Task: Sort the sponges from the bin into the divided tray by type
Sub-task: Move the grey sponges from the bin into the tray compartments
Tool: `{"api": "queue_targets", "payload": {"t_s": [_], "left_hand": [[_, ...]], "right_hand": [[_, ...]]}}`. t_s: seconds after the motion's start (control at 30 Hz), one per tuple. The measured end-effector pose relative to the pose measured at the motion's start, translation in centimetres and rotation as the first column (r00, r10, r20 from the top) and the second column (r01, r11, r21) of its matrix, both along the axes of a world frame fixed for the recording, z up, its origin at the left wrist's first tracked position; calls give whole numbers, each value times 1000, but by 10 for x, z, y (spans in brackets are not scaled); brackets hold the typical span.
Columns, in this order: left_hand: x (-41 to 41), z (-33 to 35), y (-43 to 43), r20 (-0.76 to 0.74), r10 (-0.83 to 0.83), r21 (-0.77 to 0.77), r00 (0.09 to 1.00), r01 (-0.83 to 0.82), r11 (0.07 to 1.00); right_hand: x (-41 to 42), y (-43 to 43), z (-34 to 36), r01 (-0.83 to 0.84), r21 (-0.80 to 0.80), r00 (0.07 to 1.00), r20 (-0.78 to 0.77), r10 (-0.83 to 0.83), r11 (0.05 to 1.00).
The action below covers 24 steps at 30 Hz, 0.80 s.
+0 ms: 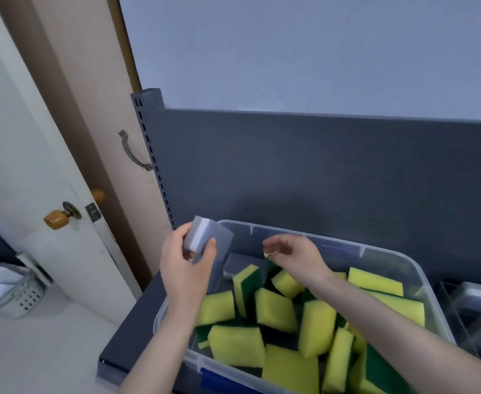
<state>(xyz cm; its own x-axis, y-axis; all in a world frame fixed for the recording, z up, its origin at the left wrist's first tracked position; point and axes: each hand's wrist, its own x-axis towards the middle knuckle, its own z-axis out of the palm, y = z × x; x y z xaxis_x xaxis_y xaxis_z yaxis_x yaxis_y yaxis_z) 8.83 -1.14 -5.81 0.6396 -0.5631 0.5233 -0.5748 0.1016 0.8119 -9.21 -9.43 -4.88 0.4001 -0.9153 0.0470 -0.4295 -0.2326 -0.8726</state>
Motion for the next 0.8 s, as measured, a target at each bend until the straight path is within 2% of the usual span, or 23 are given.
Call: {"api": "queue_targets", "payload": {"t_s": [0.07, 0.13, 0.2, 0.3, 0.43, 0.5, 0.57, 0.7, 0.8], "left_hand": [[1, -4, -4, 111, 7, 3, 994, -7, 1000], [5, -6, -7, 131, 33, 14, 991, -35, 999], [9, -6, -8, 111, 78, 17, 991, -80, 997], [11, -7, -7, 122, 112, 10, 986, -115, 993], [12, -7, -6, 118, 140, 2, 983, -141, 990], [13, -9, -7, 134, 139, -3, 981, -140, 990], [13, -11, -7, 153, 131, -6, 979, -132, 991], [13, -13, -7, 131, 132, 12, 983, -135, 991], [13, -12, -6, 118, 117, 13, 986, -120, 993]], "right_hand": [[19, -19, -10, -139, -191, 965, -246, 90, 972], [41, -36, -21, -338, -285, 850, -501, 161, 897], [62, -49, -33, -579, -249, 638, -731, 241, 777], [87, -62, -42, -870, -110, 269, -922, 276, 481], [106, -78, -44, -978, 153, -144, -987, 74, 144], [107, -83, -48, -978, 207, -208, -978, -30, 39], [105, -85, -51, -978, 208, -207, -977, -46, -9], [101, -84, -41, -956, 291, -279, -943, -182, -39], [92, -82, -25, -973, 232, -227, -954, -197, -4]]}}
